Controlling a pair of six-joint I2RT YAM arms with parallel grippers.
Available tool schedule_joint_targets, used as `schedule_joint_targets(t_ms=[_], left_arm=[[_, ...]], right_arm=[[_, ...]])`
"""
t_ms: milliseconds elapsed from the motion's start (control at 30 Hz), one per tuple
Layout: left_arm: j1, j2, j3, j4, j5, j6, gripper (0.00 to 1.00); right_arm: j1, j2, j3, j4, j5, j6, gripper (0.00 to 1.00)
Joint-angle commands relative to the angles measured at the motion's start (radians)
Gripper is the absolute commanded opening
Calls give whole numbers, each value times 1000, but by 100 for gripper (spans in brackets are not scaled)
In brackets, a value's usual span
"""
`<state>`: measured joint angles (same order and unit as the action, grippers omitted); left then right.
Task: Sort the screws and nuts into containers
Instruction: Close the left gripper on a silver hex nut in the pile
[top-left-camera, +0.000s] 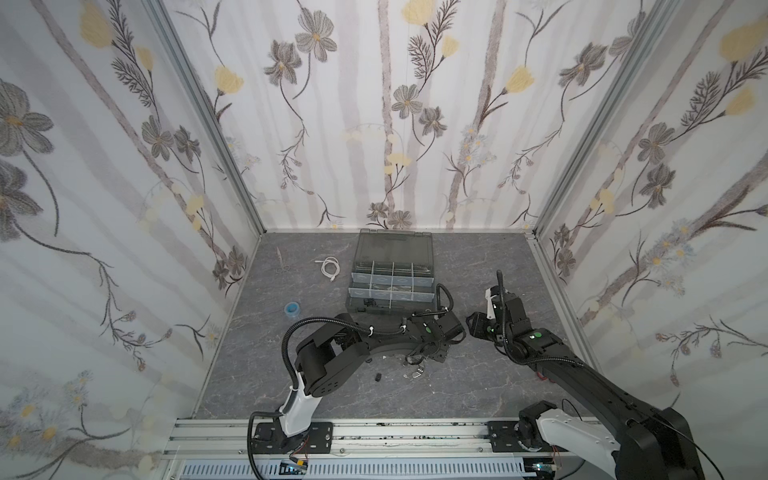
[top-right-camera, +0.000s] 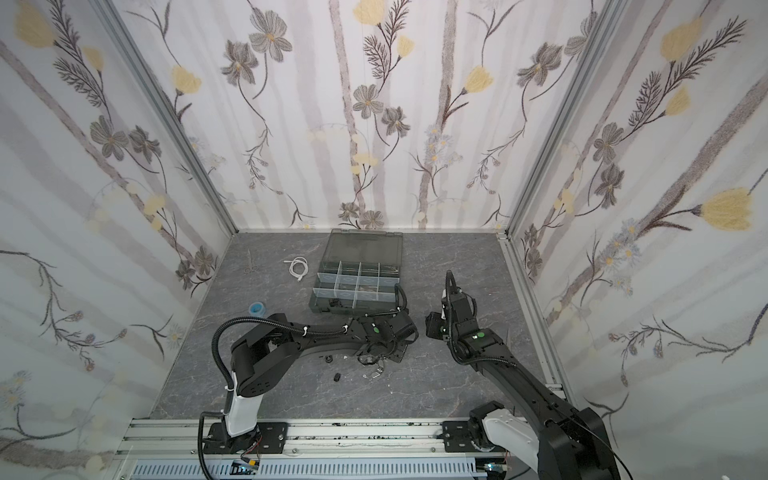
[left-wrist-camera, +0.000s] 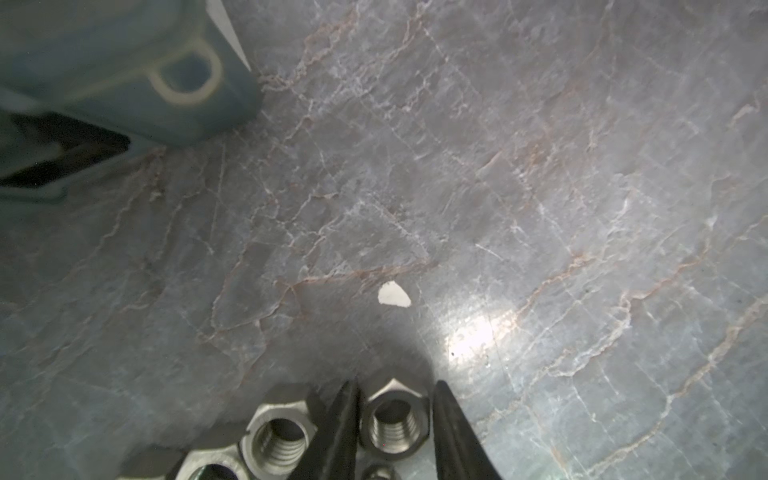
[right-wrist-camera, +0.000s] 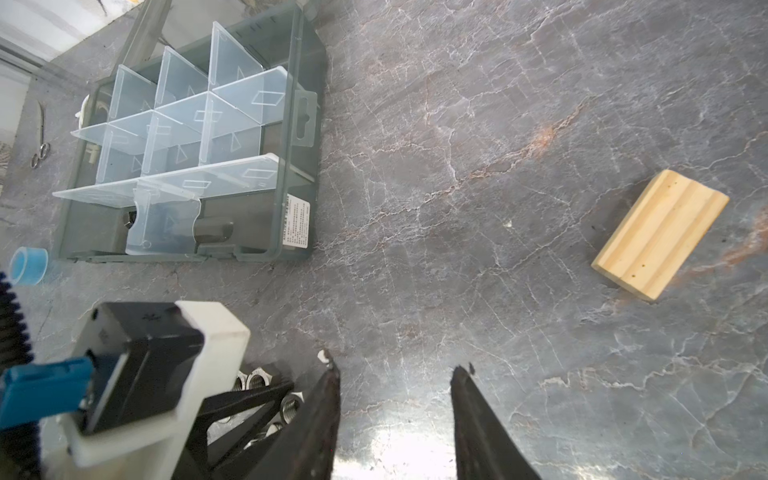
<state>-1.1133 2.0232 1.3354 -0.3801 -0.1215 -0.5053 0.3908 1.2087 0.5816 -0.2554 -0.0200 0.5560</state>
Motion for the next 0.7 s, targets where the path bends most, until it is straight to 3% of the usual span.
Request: schedule_joint_targets(t_ms=[0, 667], left_arm=[[-5, 10, 3, -11, -6, -11, 29], [34, -63, 49, -8, -28, 9, 22]], right_arm=[[-1, -4, -6, 51, -7, 11, 45], [0, -18, -29, 52, -4, 16, 45]])
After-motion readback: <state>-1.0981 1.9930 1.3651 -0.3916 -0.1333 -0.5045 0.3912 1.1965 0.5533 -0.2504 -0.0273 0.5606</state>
